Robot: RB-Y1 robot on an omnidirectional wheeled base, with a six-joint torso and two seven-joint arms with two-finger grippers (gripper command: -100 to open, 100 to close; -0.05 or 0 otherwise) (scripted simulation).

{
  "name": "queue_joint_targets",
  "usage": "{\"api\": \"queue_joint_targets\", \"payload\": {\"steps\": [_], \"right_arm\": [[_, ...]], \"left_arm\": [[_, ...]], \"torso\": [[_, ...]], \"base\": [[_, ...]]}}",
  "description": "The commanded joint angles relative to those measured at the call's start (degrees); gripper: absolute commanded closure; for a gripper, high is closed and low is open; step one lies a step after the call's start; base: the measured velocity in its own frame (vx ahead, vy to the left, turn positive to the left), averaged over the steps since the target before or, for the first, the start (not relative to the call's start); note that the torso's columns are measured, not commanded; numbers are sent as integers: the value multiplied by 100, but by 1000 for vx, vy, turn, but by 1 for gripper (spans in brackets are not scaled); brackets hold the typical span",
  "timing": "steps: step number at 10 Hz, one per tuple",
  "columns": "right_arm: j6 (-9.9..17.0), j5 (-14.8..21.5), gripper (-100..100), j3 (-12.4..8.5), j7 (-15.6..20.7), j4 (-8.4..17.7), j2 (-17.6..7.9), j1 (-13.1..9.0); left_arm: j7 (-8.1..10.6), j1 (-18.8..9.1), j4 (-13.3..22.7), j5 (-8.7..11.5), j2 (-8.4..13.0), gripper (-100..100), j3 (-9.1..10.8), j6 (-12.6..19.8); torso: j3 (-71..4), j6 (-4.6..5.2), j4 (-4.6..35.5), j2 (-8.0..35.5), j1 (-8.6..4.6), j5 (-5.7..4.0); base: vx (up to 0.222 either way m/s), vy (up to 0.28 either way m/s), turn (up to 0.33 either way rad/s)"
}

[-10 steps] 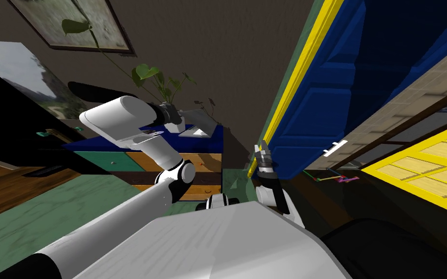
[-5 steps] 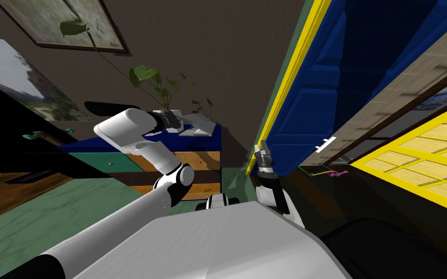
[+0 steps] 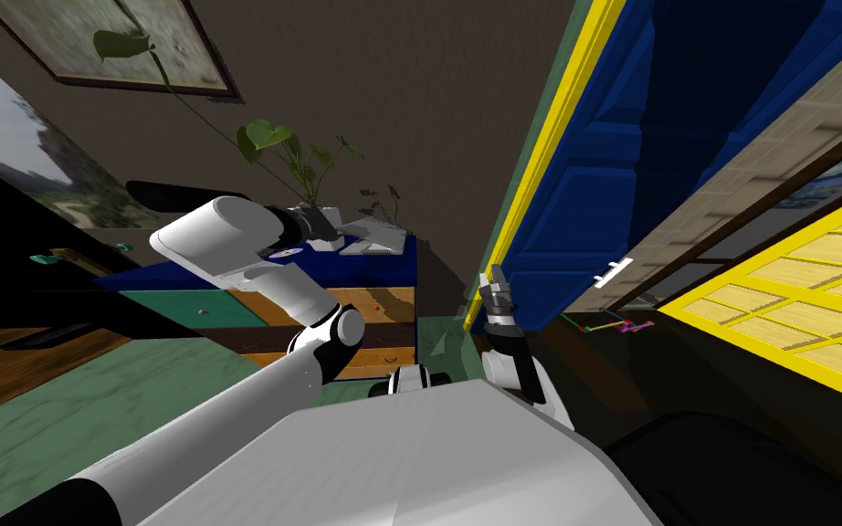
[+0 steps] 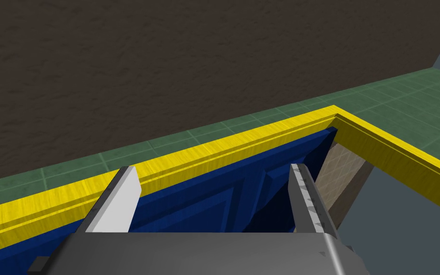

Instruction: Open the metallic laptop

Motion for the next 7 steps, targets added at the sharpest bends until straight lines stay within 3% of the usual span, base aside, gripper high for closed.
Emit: {"api": "queue_joint_targets", "payload": {"steps": [1,5,6,7], "right_arm": [[0,0,0,0,0,0,0,0],[0,0,0,0,0,0,0,-1],[0,0,0,0,0,0,0,-1],[0,0,0,0,0,0,0,-1]], "left_arm": [[18,-274,-180,-95,98,-100,35,422],[42,-670,-431,-253,226,-100,82,1048],[30,-590,-384,-213,207,-100,89,939],[29,-595,-389,-216,210,0,93,970]], "torso": [[8,-2,3,11,0,1],[11,-2,5,16,-2,0],[9,-1,2,13,-1,1],[10,1,1,15,-1,2]], "base": [[50,1,5],[42,1,3],[0,0,0],[0,0,0]]}}
